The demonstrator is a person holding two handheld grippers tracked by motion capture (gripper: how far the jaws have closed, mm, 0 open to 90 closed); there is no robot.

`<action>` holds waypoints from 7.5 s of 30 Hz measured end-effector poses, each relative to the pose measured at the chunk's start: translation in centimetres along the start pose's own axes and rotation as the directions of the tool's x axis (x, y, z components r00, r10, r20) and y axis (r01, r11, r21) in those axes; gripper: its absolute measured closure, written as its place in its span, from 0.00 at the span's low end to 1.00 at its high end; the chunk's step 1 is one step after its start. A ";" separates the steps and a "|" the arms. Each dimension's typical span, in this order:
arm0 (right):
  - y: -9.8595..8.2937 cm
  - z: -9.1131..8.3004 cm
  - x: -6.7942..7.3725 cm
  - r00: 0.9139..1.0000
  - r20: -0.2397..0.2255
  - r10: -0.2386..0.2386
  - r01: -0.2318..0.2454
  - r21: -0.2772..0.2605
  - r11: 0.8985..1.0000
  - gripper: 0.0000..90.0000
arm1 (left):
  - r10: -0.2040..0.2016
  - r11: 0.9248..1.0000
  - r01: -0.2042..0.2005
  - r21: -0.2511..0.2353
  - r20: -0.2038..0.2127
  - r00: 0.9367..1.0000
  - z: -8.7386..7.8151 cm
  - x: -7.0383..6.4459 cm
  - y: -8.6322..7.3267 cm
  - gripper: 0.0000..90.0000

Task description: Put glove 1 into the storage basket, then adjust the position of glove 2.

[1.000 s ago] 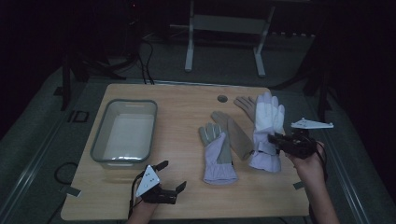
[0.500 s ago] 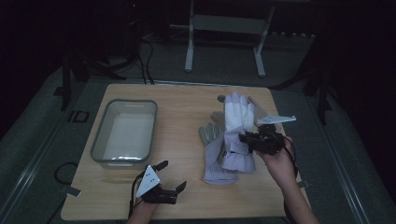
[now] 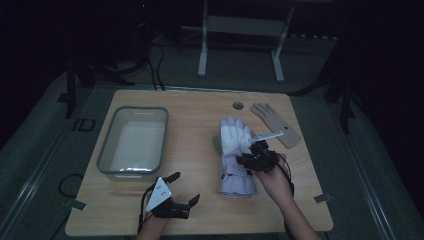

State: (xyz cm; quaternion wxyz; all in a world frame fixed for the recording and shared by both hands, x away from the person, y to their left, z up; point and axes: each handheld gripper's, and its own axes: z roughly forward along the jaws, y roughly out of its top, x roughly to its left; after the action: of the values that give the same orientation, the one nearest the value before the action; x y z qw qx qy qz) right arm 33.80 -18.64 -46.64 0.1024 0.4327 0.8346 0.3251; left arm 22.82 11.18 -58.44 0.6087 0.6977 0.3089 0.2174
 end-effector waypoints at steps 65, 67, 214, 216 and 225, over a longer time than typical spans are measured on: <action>-4.7 -2.2 -5.7 0.996 -0.079 -0.027 0.013 -0.180 0.984 0.13 | -0.094 0.965 0.086 0.247 0.022 0.995 3.5 -0.6 2.5 0.02; -4.4 -1.9 -5.5 0.997 -0.078 -0.021 0.008 -0.175 0.985 0.14 | -0.107 0.955 0.098 0.279 0.018 0.994 4.1 -0.7 3.4 0.02; 14.7 18.1 16.2 0.957 -0.291 -0.004 0.025 0.068 0.997 0.89 | -0.301 0.680 0.311 0.664 -0.134 0.944 -8.7 20.2 8.3 0.78; 14.5 18.3 16.3 0.961 -0.277 -0.005 0.028 0.080 0.996 0.89 | -0.308 0.669 0.320 0.670 -0.141 0.941 -8.5 20.3 8.2 0.77; 14.4 18.9 16.6 0.971 -0.241 -0.005 0.032 0.109 0.993 0.89 | -0.232 0.608 0.314 0.729 -0.216 0.949 -7.3 19.8 8.5 0.65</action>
State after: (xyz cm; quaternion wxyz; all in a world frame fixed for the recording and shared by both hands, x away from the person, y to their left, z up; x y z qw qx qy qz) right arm 41.74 9.04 -50.26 -0.0209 0.3876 0.8618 0.3266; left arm 33.41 29.55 -50.34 0.2728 0.8197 0.5035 0.0080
